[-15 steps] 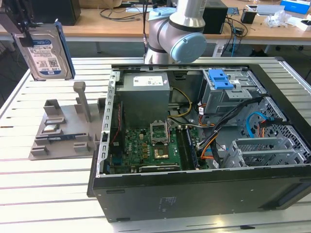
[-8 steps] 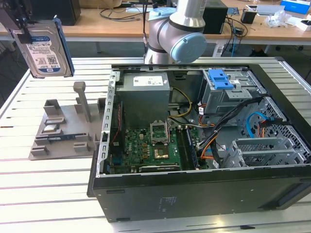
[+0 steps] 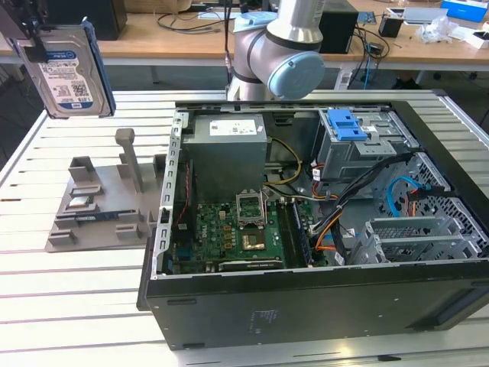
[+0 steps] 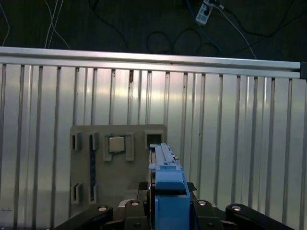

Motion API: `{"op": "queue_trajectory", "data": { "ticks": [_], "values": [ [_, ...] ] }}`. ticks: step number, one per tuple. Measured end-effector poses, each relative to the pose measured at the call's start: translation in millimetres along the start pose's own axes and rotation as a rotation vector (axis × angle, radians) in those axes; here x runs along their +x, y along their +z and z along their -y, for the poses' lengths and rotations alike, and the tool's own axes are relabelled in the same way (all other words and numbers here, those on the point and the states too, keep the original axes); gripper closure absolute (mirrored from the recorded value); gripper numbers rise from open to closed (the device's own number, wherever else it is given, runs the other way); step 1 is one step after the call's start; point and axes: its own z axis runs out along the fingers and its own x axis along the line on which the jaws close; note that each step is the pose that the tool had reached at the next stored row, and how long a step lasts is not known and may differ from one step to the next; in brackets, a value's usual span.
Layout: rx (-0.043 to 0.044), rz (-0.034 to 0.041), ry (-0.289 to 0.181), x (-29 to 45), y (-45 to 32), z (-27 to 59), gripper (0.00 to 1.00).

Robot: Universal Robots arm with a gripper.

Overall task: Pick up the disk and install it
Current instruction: 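Pick up the disk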

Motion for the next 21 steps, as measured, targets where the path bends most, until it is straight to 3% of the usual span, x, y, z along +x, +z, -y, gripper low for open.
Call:
{"op": "queue_trajectory", "data": {
  "ticks": [21],
  "values": [
    [0.0004,0.0057,0.000,-0.2,-29.3,-0.6,0.64]
  ]
}}
